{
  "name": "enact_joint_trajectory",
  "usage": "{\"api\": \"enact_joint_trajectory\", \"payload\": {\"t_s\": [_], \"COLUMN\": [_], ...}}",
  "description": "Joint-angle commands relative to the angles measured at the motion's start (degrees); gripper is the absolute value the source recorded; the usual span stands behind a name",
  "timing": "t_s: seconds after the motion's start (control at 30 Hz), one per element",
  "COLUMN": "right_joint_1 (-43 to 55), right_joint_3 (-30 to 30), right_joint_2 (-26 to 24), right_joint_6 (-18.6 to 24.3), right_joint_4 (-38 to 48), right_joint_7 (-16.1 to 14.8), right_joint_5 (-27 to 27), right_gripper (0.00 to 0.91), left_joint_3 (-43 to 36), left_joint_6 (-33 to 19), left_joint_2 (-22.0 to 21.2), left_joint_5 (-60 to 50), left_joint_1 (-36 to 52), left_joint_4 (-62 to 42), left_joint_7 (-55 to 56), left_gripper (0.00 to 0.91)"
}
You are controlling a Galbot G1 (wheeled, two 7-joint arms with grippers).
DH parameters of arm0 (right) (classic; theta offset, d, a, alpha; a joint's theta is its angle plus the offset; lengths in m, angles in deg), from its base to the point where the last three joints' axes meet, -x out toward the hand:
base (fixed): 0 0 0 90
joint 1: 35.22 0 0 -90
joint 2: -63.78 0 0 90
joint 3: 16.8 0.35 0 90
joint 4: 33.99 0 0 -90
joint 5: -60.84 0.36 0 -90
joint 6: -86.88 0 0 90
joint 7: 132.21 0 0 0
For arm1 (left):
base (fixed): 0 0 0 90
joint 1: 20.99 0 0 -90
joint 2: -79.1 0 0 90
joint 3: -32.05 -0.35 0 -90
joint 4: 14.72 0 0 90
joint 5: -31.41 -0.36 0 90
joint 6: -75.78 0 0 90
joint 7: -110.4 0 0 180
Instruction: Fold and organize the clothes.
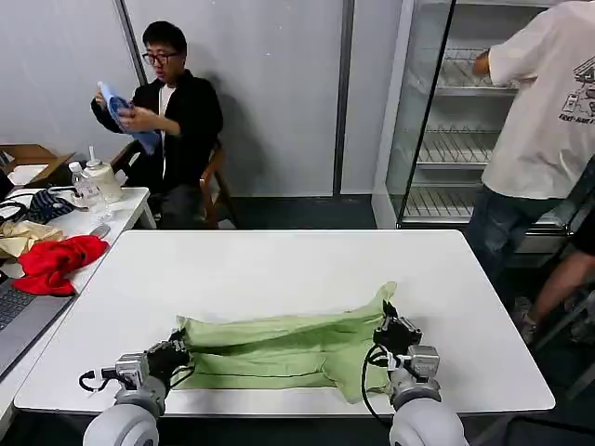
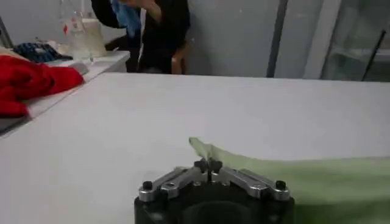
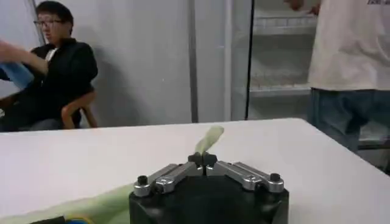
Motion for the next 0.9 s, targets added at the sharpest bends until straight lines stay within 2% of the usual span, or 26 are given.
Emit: {"api": "enact_joint_trajectory", "payload": {"t_s": [0.03, 0.3, 0.6, 0.63, 0.67, 0.7, 0.9], "right_joint_1": [-1.0, 0.6, 0.7, 0.7, 0.9, 1.0, 1.5], "right_joint_3": [0.2, -0.6, -1.9, -2.0, -2.1, -2.2, -2.2], "right_joint_2": [0.1, 1.4, 2.7, 3.0, 3.2, 3.3, 3.4], "right_joint_6": [1.2, 4.1, 4.6, 4.4, 4.3, 4.2, 5.9], "right_joint_4": [2.9, 13.5, 15.0, 14.9, 15.0, 15.0, 13.5], "right_joint_7": [1.2, 2.2, 3.8, 4.5, 5.5, 5.8, 5.0], "right_joint_5": [-0.5, -0.5, -1.0, -1.0, -1.1, -1.2, -2.9], "right_gripper": [0.000, 0.000, 0.000, 0.907, 0.907, 0.907, 0.907], "left_joint_3": [-0.4, -1.1, -0.9, -0.9, -0.8, -0.8, -0.2], "left_joint_6": [-0.4, -1.3, -1.7, -1.7, -1.6, -1.2, -2.6], "left_joint_2": [-0.8, -2.0, -2.0, -2.0, -2.0, -2.0, -2.4], "left_joint_5": [-0.8, -1.7, -1.7, -1.7, -1.7, -1.7, -5.4], "left_joint_1": [-1.5, -1.4, -1.4, -1.4, -1.3, -1.3, -0.3], "left_joint_4": [-0.3, -2.7, -3.1, -3.1, -3.0, -3.0, -2.1], "left_joint_7": [-0.1, -0.3, -0.4, -0.3, -0.3, -0.2, -1.5], "left_gripper": [0.020, 0.020, 0.020, 0.050, 0.766, 0.907, 0.907]}}
